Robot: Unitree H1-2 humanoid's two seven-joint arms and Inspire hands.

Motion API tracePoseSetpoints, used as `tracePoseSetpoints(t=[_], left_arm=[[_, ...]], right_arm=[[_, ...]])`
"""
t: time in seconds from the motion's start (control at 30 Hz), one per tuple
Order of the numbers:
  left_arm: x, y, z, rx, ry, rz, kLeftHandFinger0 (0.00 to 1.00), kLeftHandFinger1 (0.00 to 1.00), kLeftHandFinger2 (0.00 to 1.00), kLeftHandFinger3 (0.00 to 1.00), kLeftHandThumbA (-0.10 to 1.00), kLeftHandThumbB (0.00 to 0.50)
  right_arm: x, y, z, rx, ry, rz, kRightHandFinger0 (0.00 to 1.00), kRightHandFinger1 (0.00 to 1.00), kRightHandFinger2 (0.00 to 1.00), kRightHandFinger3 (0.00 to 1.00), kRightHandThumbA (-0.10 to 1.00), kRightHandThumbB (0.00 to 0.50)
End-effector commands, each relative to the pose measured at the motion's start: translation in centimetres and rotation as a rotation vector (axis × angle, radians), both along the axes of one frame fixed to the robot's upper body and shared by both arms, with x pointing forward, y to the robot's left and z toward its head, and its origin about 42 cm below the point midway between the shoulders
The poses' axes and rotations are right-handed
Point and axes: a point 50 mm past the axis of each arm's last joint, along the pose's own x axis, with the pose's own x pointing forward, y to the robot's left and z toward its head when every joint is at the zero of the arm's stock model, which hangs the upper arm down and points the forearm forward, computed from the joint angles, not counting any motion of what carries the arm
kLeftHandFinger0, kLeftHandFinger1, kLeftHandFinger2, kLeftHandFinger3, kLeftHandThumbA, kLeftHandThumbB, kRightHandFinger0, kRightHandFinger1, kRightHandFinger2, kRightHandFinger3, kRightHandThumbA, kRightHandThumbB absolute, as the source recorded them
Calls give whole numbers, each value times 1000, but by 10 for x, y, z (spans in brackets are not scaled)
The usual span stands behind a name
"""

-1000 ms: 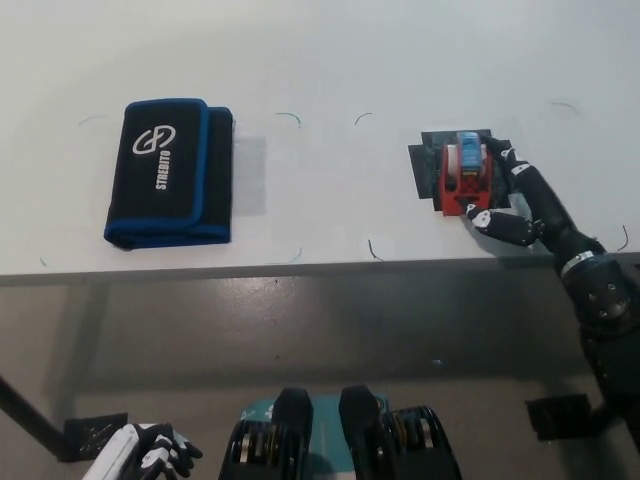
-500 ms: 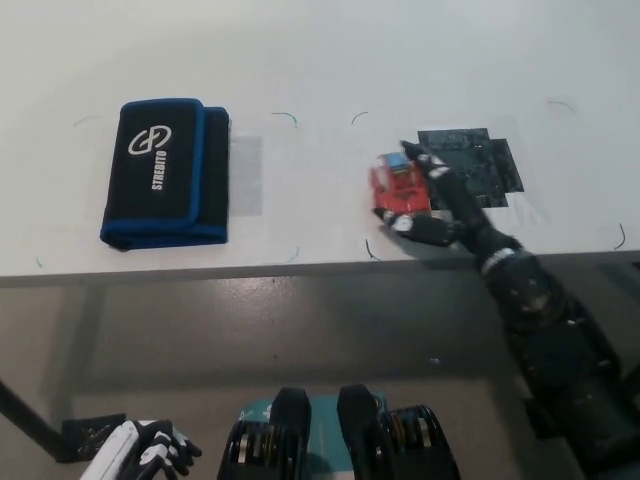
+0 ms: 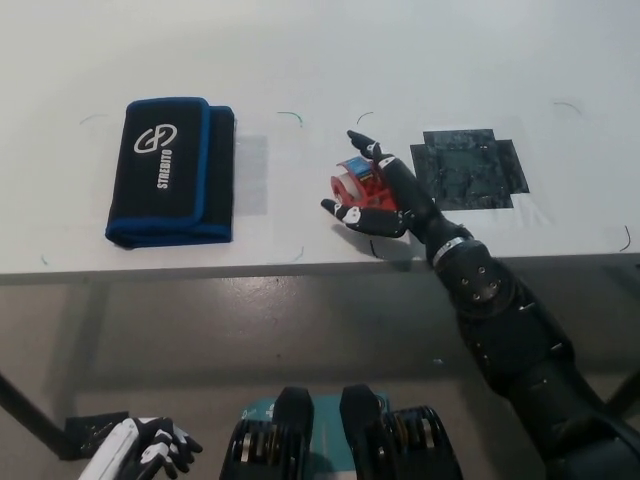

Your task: Use the right hand to move the tape on the right hand side to the notebook on the left hand side

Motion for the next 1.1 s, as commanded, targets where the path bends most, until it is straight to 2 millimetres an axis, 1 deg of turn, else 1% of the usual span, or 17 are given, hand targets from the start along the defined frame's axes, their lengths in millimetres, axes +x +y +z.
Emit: tracePoseSetpoints(t=[0.0,0.1,0.13,0.17,0.27,0.37,0.43,0.5,0.6,0.63,0.67,0.7,0.77,0.87,0.9,1.0,1.07], left_arm=[[3,-1,11,1,-43,-21,405,394,475,648,830,155],[4,-1,14,4,-47,-22,411,395,475,650,826,153],[4,-1,14,3,-50,-24,410,395,475,650,826,153],[4,-1,14,3,-51,-24,407,393,473,648,826,154],[4,-1,14,1,-48,-22,404,391,472,644,819,151],[5,0,15,0,-51,-23,396,386,472,649,825,158],[5,0,15,1,-52,-24,395,387,474,648,820,153],[5,-1,15,4,-54,-24,395,387,474,650,824,155],[7,-3,16,5,-62,-26,396,388,473,652,825,148],[8,-3,16,4,-62,-28,393,387,471,652,826,149],[7,-3,17,5,-60,-27,391,386,470,653,824,147],[6,-3,17,5,-59,-26,390,386,469,653,825,150],[7,-2,18,-3,-63,-27,390,386,469,652,813,147],[7,-2,19,-3,-63,-27,391,386,469,652,810,144],[7,-3,19,-5,-63,-26,392,387,469,652,806,143],[6,-2,20,1,-69,-25,393,384,467,650,807,144],[6,-1,19,6,-62,-25,390,381,464,656,823,155]], right_arm=[[11,22,38,55,-133,41,1000,1000,1000,1000,788,223],[10,27,36,69,-134,44,1000,1000,1000,1000,779,229],[9,29,34,69,-131,44,1000,1000,1000,1000,794,246],[9,30,33,69,-125,45,1000,1000,1000,1000,812,246],[10,31,31,74,-120,44,1000,1000,1000,1000,809,234],[9,37,31,82,-115,51,1000,1000,1000,1000,820,251],[9,39,30,88,-110,51,1000,1000,1000,1000,802,243],[9,47,32,89,-108,58,1000,1000,1000,1000,791,226],[10,54,35,109,-109,64,1000,1000,1000,1000,767,227],[9,57,36,108,-110,69,1000,1000,1000,1000,757,217],[9,61,36,104,-108,75,1000,1000,1000,1000,762,229],[9,67,38,81,-104,85,1000,1000,1000,1000,826,248],[9,70,39,79,-106,88,1000,1000,1000,1000,829,246],[10,70,39,81,-107,87,1000,1000,1000,1000,821,240],[10,69,38,83,-106,87,1000,1000,1000,1000,823,249],[10,66,35,91,-104,84,1000,1000,1000,1000,816,255],[10,63,33,100,-95,76,1000,1000,1000,1000,798,250]])
